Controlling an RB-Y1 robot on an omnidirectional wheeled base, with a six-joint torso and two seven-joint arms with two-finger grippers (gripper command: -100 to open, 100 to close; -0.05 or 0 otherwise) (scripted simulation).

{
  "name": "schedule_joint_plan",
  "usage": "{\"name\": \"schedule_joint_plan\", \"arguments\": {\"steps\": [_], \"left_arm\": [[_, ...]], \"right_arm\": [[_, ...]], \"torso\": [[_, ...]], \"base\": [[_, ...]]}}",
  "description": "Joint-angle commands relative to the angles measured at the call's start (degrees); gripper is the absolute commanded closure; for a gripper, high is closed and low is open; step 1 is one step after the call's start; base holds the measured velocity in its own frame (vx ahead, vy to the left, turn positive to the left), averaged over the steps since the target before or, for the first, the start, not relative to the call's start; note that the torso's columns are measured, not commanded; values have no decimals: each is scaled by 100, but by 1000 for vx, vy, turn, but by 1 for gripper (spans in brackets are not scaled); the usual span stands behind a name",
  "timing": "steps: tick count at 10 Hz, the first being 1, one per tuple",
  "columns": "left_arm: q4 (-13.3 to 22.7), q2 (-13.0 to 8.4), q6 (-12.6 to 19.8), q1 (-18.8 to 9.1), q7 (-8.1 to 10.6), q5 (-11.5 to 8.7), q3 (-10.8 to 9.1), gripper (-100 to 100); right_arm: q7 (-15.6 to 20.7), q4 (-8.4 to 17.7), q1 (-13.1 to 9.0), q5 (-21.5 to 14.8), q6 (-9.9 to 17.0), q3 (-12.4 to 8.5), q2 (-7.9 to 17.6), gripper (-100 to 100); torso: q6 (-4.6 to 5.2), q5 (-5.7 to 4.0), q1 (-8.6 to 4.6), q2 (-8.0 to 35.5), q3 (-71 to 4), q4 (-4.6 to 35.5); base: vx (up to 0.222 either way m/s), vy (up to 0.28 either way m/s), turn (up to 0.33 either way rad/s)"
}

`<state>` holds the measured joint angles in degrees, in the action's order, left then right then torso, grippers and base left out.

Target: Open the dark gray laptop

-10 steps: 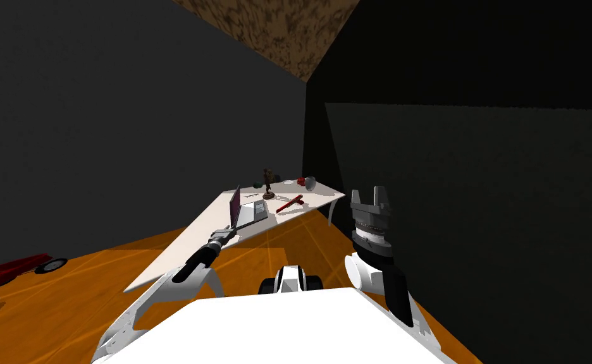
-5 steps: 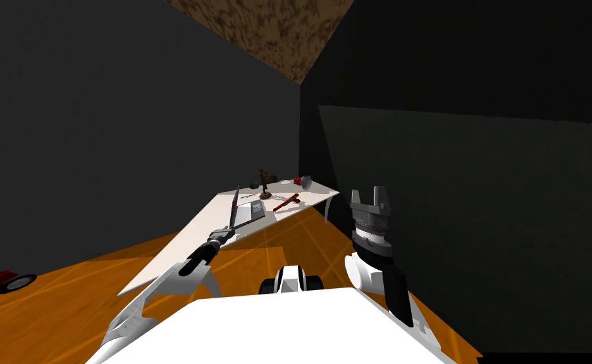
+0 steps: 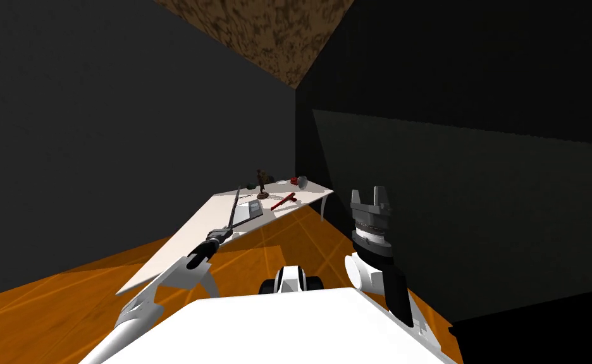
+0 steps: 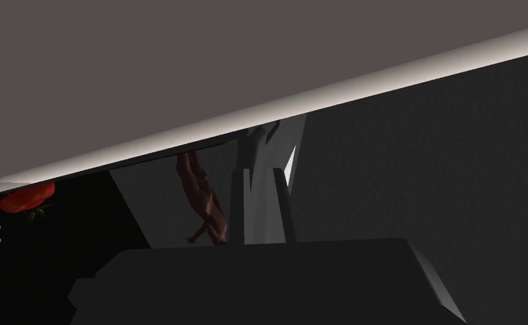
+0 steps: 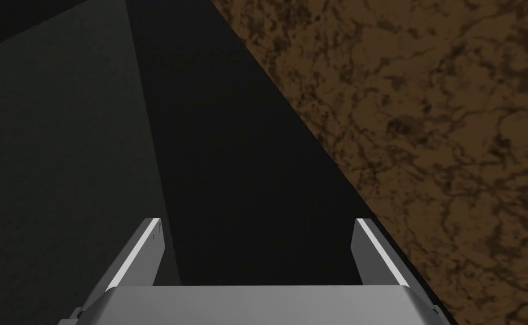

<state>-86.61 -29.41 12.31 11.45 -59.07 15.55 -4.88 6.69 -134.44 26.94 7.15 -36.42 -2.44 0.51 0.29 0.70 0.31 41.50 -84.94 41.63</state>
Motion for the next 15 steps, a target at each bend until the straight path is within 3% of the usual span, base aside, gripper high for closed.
{"name": "schedule_joint_plan", "arguments": {"steps": [1,2,4,5,6,8,9,10,12,13,14,15], "left_arm": [[146,32,0,113,349,81,69,100],[389,-208,111,-183,566,362,145,100],[661,-208,111,-184,876,693,145,100],[661,-208,111,-184,1035,696,145,100],[888,-449,223,-480,1208,943,221,100],[1175,-449,223,-480,1541,1284,221,100],[1175,-449,223,-480,1706,1310,221,100],[1408,-689,335,-776,1871,1571,297,100],[1611,-689,335,-776,2200,1856,297,100],[1689,-689,335,-776,2367,1925,297,100],[1689,-689,335,-776,2408,1925,297,100],[1868,-929,446,-1072,2644,2213,373,100]], "right_arm": [[0,0,1,0,0,0,0,0],[0,-1,1,0,-1,0,0,0],[0,0,-1,0,0,0,0,0],[0,0,0,0,0,0,0,0],[0,0,1,0,0,0,0,0],[0,0,0,0,0,0,0,0],[0,0,1,0,0,0,0,0],[0,0,1,0,0,-1,0,0],[0,0,-1,0,0,0,0,0],[0,0,1,0,0,0,0,0],[0,0,1,0,0,-1,1,0],[0,0,1,0,0,-1,0,0]], "torso": [[-8,-17,0,-2,-6,12],[-19,-46,-12,25,8,37],[4,-37,-9,53,32,49],[-31,-37,-2,47,24,37],[-42,-32,10,39,19,28],[-25,-30,7,50,28,36],[-54,-30,3,52,24,26],[-60,-27,9,51,24,22],[-20,-43,-11,74,40,51],[-45,-43,-7,61,30,41],[-56,-41,-1,55,24,35],[-57,-34,12,54,25,31]], "base": [[5,-25,-15],[-83,-45,-221],[-77,-20,-138],[-6,-3,3],[-91,-25,-298],[-80,-26,-95],[-2,-15,29],[-96,-54,-239],[-85,-27,-114],[1,-6,11],[14,-4,11],[-85,-42,-211]]}}
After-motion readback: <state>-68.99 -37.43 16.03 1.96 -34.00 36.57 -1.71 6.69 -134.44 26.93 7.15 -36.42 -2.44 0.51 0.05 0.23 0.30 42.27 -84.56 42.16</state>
